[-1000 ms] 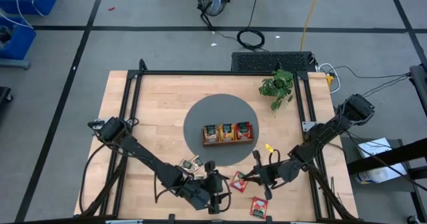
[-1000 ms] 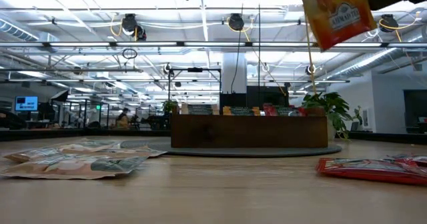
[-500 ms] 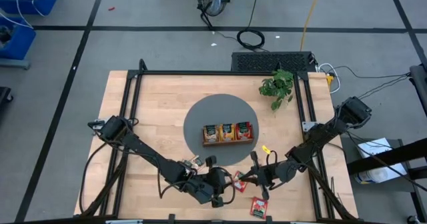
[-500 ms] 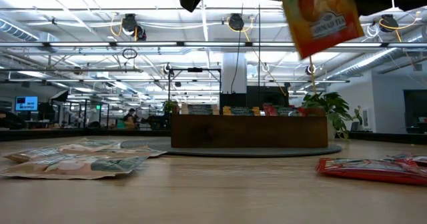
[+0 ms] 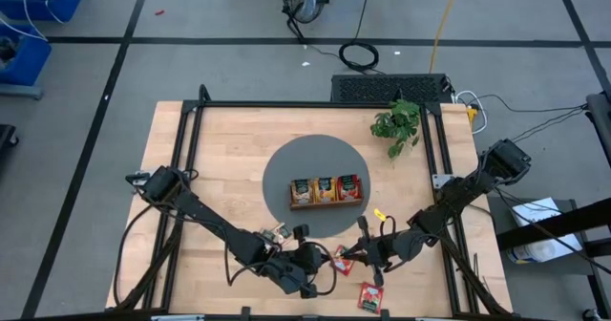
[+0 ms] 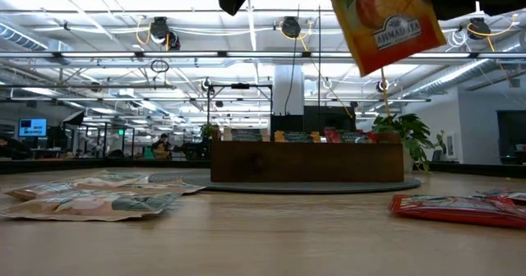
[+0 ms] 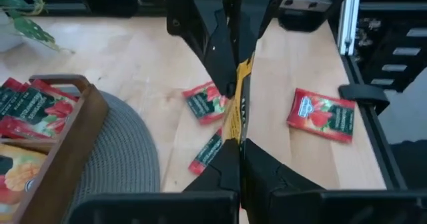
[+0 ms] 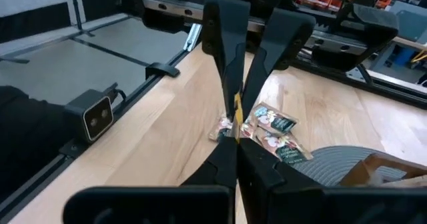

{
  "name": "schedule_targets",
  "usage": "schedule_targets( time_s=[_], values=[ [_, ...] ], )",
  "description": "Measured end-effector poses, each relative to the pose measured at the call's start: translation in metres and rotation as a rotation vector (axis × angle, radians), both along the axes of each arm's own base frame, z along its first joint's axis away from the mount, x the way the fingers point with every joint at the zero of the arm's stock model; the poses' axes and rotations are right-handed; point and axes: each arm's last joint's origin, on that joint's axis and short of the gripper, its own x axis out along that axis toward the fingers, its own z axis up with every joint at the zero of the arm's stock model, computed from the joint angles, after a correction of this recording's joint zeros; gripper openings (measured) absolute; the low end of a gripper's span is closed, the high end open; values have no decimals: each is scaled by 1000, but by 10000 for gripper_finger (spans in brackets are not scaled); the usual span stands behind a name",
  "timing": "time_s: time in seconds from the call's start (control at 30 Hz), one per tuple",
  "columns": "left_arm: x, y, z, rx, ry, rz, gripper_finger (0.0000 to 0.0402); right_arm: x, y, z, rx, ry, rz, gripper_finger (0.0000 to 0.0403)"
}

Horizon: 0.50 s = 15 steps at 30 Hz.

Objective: Pick & Place Tea
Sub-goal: Put the orange tea bag into the middle slot of the wooden organizer

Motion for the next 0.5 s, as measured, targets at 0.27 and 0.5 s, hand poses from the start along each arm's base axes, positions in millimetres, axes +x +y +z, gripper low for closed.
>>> schedule_targets(
  time_s=[0.27, 0.5],
  values=[
    [-2, -2, -1, -7, 16, -6, 3, -1, 0, -3, -23, 30, 1, 102],
    [-5, -2, -5, -21, 54, 15, 2, 0, 2, 5, -11, -31, -4, 214]
  ],
)
